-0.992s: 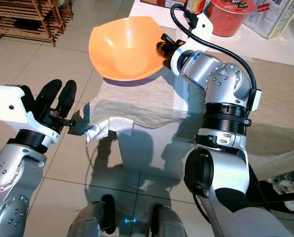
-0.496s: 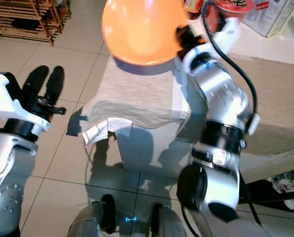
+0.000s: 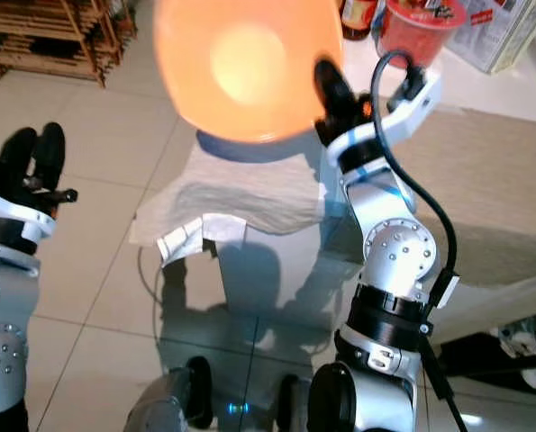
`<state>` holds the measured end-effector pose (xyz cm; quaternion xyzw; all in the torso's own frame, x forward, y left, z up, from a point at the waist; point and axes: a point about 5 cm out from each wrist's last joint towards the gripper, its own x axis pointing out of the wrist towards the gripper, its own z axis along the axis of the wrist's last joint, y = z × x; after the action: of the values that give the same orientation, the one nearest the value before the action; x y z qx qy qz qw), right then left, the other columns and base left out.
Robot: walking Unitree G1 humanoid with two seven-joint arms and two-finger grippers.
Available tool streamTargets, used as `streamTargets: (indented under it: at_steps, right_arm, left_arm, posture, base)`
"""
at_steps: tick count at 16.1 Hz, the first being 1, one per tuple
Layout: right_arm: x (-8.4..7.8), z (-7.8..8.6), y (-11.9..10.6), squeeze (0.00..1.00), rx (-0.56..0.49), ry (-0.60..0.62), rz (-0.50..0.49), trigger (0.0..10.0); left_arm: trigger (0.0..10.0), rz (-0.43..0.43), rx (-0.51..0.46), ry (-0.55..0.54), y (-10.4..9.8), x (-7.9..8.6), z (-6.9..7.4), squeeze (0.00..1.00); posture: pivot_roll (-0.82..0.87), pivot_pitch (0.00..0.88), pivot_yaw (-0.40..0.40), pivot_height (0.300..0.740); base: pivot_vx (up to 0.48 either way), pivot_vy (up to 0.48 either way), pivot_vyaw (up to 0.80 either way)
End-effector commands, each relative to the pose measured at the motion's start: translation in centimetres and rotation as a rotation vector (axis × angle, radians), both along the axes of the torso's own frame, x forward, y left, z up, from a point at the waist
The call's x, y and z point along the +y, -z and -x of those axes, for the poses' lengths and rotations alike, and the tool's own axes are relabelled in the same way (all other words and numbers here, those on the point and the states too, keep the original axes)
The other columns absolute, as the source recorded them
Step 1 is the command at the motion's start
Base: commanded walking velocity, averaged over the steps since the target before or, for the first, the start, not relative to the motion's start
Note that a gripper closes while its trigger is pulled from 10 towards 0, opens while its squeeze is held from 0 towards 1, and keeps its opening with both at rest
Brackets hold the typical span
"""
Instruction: Setting the table
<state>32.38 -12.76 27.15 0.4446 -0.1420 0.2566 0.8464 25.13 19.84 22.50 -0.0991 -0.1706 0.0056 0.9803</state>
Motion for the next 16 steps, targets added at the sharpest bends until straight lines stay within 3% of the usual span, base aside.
streamTargets:
  at_steps: [1, 4, 6, 7, 10, 11, 16]
  right_arm:
    - [1.6, 0.9, -0.5, 0.0, -0.062, -0.058, -0.095, 10.0]
    - [2.8, 1.7, 0.0, 0.0, -0.101, -0.118, -0.052, 10.0]
    - [3.4, 2.7, 2.5, 0.0, -0.085, -0.196, 0.108, 10.0]
    - [3.2, 2.9, 3.2, 0.0, -0.08, -0.21, 0.124, 10.0]
    - [3.8, 3.3, 2.7, 0.0, -0.135, -0.265, 0.106, 10.0]
    - [4.3, 3.7, 2.0, 0.0, -0.196, -0.308, 0.068, 10.0]
    - [4.6, 2.5, 1.2, 0.0, -0.214, -0.279, 0.056, 10.0]
  left_arm:
    - [10.0, 0.036, -0.003, 0.018, 0.5, 0.1, 0.0, 0.0]
    - [10.0, 0.084, 0.003, 0.031, 1.3, 0.0, -0.8, 0.0]
    - [10.0, 0.107, 0.016, 0.054, 2.0, -0.1, -0.9, 0.0]
    - [10.0, 0.096, 0.019, 0.05, 2.1, 0.0, -0.7, 0.0]
    - [10.0, 0.087, 0.015, 0.038, 2.3, 0.2, -0.5, 0.0]
    - [10.0, 0.078, -0.006, 0.049, 2.0, -0.1, -0.4, 0.0]
    - [10.0, 0.074, -0.061, 0.067, 1.1, -0.1, -0.3, 0.0]
  posture:
    - [-0.07, 0.116, 0.0, 0.74]
    - [-0.08, 0.102, 0.013, 0.74]
    - [-0.08, 0.11, 0.015, 0.74]
    - [-0.08, 0.11, 0.016, 0.74]
    - [-0.08, 0.105, 0.015, 0.74]
    - [-0.07, 0.094, 0.013, 0.74]
    - [-0.06, 0.069, 0.003, 0.74]
  base:
    - [0.0, 0.0, 0.0]
    - [0.0, 0.0, -0.27]
    - [0.0, 0.0, -0.8]
    - [0.0, 0.0, -0.8]
    - [0.0, 0.0, -0.8]
    - [0.0, 0.0, -0.8]
    - [0.0, -0.461, 0.0]
